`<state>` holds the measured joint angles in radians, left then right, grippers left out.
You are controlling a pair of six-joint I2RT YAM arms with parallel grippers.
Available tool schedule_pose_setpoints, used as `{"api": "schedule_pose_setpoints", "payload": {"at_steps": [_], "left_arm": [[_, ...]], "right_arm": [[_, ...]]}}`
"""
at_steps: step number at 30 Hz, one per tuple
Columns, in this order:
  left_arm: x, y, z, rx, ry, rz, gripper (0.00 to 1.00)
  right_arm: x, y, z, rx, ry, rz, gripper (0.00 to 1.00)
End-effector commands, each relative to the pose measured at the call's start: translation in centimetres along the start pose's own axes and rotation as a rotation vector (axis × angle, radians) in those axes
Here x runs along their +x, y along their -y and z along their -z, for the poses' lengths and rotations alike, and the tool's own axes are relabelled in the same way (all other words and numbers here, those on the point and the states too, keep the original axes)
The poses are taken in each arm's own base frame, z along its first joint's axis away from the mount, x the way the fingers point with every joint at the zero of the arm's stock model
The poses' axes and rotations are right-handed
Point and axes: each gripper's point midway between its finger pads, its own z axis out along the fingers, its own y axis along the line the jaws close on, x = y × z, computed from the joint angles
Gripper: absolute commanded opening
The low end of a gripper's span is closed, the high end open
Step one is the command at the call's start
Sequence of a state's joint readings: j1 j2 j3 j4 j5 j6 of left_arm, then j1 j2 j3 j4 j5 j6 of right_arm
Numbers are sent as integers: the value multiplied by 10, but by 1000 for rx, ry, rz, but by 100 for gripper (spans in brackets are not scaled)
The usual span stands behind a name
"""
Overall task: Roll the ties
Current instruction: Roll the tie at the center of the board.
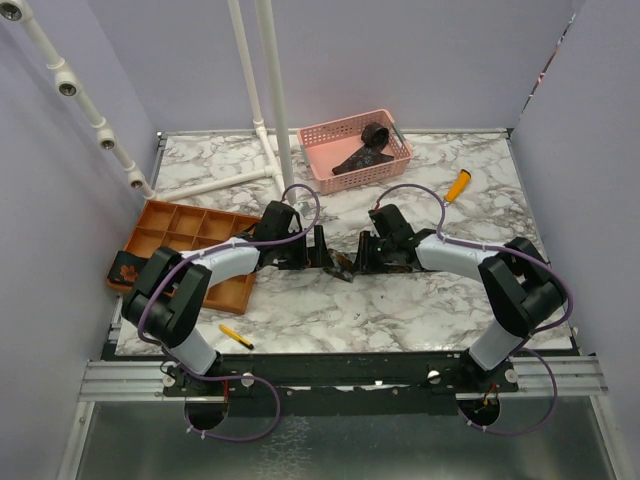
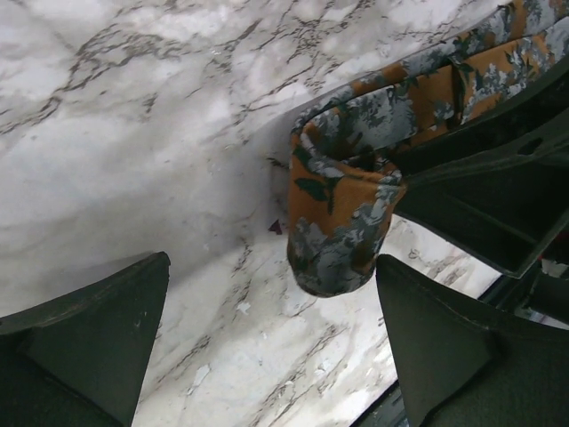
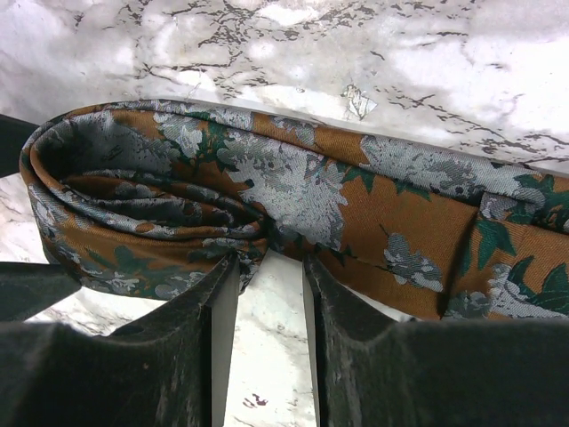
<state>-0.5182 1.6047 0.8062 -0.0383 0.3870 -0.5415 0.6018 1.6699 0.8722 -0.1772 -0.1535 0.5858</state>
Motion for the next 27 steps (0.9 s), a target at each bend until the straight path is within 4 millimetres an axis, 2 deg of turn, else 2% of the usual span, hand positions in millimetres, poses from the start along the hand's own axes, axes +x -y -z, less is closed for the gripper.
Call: {"api": "schedule_pose_setpoints", "payload": {"at_steps": [1, 10, 14, 20, 27], "left_arm": [[-8, 18, -9, 100, -32, -27, 99], [-17, 36, -13, 181, -31, -14, 99], [-12, 37, -17, 204, -62, -7, 97], [-1, 36, -26, 236, -117, 14, 83], [-10, 38, -33, 244, -106, 19, 70]], "right_arm": [[18, 24, -7, 58, -45, 3, 36], [20, 36, -10, 72, -53, -17, 35], [24, 41, -13, 77, -62, -35, 35], [26, 42, -14, 71, -67, -39, 34], [27, 39, -13, 52, -70, -35, 34]]}}
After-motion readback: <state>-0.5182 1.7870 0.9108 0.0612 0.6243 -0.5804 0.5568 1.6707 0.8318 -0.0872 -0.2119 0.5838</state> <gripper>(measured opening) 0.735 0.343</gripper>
